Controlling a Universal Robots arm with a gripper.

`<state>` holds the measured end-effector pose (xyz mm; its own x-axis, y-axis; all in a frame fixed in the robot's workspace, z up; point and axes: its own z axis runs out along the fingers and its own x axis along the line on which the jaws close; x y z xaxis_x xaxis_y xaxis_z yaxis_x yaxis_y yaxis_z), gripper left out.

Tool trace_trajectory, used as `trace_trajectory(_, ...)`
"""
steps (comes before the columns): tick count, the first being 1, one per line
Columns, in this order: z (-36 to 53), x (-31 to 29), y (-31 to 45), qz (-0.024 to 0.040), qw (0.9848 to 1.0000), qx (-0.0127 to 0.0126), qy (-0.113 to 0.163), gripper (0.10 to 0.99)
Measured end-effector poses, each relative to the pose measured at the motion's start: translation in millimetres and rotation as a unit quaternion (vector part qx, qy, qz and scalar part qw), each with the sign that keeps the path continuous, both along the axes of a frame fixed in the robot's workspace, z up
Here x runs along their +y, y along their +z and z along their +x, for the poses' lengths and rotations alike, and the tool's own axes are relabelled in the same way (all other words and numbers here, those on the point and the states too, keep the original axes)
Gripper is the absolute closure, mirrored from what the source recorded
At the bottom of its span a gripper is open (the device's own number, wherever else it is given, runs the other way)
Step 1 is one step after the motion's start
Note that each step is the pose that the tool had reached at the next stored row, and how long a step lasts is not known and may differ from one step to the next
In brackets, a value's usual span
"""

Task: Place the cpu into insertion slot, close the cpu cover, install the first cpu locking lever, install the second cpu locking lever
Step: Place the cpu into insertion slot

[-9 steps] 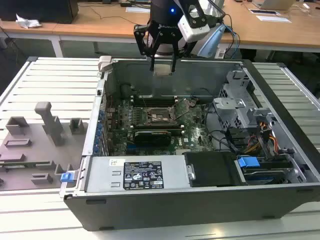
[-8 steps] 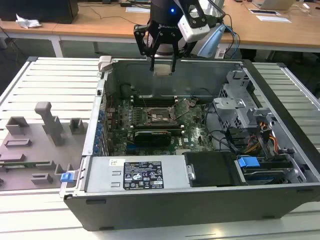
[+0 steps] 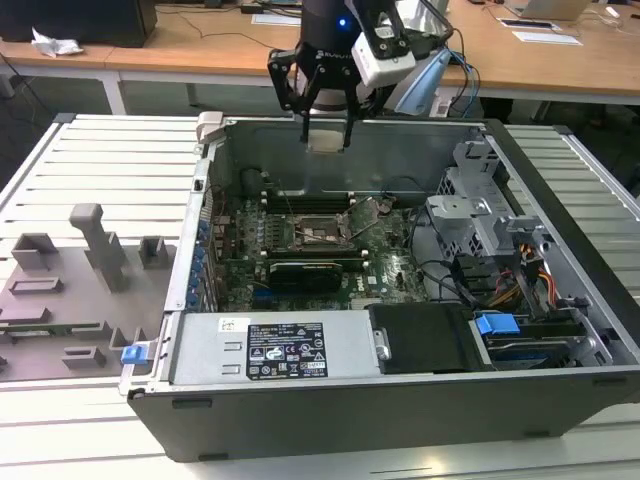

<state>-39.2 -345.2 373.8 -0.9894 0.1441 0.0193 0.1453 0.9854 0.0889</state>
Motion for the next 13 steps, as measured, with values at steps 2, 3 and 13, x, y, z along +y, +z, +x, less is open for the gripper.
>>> trace_trajectory(2, 0.0, 0.0, -0.6, -0.0002, 0.9995, 0.0000, -0.032, 0.557)
trace_trajectory(3, 0.0, 0.0, -0.8, -0.0002, 0.9991, 0.0000, -0.042, 0.557)
trace_trajectory(13, 0.0, 0.0, -3.6, -0.0008, 0.9737, -0.0001, -0.228, 0.557)
